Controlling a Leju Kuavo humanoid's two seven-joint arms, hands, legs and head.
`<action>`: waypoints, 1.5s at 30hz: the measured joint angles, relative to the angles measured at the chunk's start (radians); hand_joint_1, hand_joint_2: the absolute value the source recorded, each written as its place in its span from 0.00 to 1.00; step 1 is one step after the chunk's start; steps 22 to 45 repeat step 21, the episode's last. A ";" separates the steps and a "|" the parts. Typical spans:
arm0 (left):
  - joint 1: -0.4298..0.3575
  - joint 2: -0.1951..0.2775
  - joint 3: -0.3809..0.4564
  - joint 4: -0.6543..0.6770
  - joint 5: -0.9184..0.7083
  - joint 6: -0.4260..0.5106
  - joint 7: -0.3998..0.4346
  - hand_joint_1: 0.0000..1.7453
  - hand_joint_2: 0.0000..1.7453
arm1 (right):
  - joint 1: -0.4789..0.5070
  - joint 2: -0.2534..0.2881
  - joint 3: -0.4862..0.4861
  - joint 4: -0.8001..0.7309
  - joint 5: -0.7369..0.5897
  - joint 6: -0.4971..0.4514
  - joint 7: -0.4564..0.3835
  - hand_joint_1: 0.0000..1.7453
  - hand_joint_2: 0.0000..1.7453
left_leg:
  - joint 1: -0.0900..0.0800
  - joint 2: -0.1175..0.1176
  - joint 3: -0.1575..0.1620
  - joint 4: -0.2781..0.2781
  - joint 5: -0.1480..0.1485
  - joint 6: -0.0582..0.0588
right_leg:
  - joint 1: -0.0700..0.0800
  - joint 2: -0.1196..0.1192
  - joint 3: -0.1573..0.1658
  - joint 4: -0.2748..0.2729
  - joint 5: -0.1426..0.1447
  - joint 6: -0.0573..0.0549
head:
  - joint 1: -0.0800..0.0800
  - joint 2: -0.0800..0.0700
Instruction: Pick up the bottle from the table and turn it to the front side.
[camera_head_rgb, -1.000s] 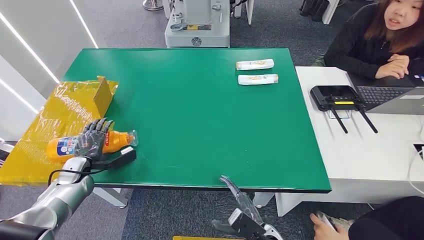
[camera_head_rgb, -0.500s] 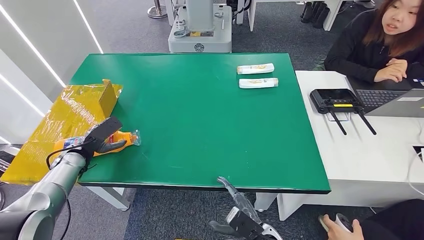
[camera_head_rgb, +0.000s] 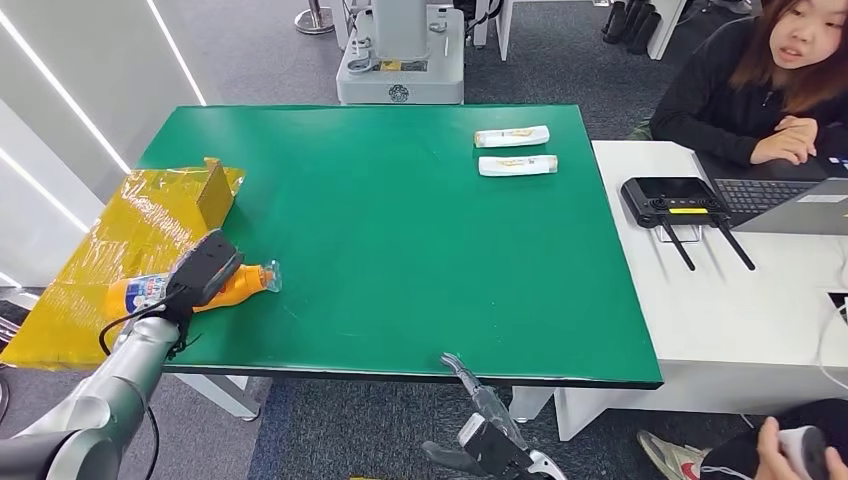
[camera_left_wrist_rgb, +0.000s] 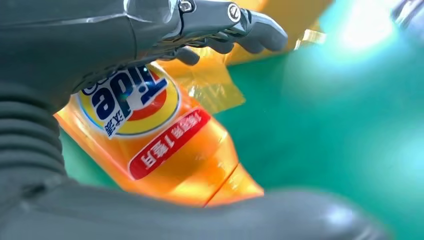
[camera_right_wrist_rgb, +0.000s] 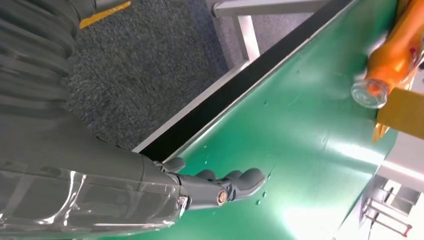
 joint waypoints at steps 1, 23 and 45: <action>0.020 -0.010 0.012 -0.008 0.036 0.056 -0.055 0.00 0.00 | 0.004 0.000 -0.002 -0.004 -0.002 -0.003 -0.002 0.00 1.00 | 0.000 0.001 -0.001 0.000 0.000 0.000 | 0.000 0.001 -0.001 0.000 0.000 0.000 | 0.000 0.000; 0.370 -0.179 -0.110 -0.594 0.654 0.270 -0.241 0.00 1.00 | 0.017 0.000 -0.021 -0.005 -0.049 -0.050 -0.072 0.00 1.00 | 0.000 0.005 -0.016 0.002 -0.001 0.002 | 0.000 0.005 -0.016 -0.003 0.002 0.001 | 0.000 0.000; 0.370 -0.179 -0.110 -0.594 0.654 0.270 -0.241 0.00 1.00 | 0.017 0.000 -0.021 -0.005 -0.049 -0.050 -0.072 0.00 1.00 | 0.000 0.005 -0.016 0.002 -0.001 0.002 | 0.000 0.005 -0.016 -0.003 0.002 0.001 | 0.000 0.000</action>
